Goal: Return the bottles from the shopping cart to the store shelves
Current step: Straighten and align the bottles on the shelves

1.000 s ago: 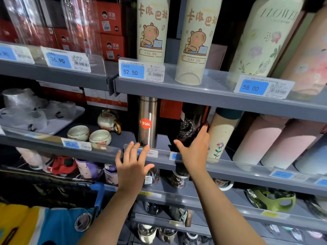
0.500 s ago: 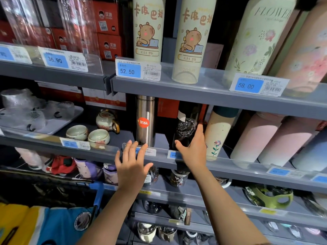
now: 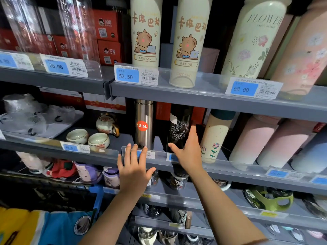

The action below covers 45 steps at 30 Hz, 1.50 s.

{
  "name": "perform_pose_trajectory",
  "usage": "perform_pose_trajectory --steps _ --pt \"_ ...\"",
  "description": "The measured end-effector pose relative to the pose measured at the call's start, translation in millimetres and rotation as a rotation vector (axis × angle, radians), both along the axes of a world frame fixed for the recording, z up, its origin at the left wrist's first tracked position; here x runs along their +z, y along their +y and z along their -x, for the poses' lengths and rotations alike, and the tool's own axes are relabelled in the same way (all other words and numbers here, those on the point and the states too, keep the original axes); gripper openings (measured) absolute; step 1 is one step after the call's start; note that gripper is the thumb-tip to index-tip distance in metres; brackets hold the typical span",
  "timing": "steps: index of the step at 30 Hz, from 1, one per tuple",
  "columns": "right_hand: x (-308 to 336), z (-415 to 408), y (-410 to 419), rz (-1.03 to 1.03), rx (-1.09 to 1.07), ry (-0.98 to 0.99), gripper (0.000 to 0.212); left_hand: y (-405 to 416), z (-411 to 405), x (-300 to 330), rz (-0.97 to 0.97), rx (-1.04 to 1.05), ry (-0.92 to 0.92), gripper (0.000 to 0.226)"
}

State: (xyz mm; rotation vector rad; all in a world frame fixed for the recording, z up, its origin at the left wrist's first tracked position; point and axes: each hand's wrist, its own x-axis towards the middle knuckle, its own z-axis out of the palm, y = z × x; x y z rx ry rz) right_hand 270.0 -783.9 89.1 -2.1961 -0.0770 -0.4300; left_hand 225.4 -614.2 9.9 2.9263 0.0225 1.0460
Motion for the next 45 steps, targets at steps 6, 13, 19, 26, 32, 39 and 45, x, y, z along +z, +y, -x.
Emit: perform_pose_trajectory --steps 6,13,19,26,32,39,45 --pt "1.0 2.9 0.1 0.041 0.036 -0.029 0.097 7.3 -0.3 -3.6 -0.04 -0.006 0.003 0.085" --pt "-4.8 36.6 -34.7 -0.004 -0.253 -0.304 0.089 11.1 1.5 -5.0 -0.021 -0.05 -0.056 0.084" --pt "5.8 14.6 -66.1 -0.042 -0.464 -0.226 0.108 6.8 -0.8 -3.6 0.021 -0.088 -0.023 0.084" --pt "2.4 0.1 -66.7 -0.074 -0.446 -0.102 0.103 14.7 3.5 -1.8 0.012 -0.112 0.028 0.092" --pt "-4.6 5.1 -75.3 -0.087 -0.342 -0.09 0.101 14.4 4.1 -1.7 0.031 -0.121 0.049 0.093" --pt "3.5 4.0 -70.9 -0.077 -0.424 -0.043 0.111 15.7 4.8 -1.1 0.032 -0.142 0.04 0.093" --pt "-1.3 7.1 -78.4 -0.085 -0.309 -0.048 0.103 17.0 4.2 -2.7 0.055 -0.162 0.036 0.093"
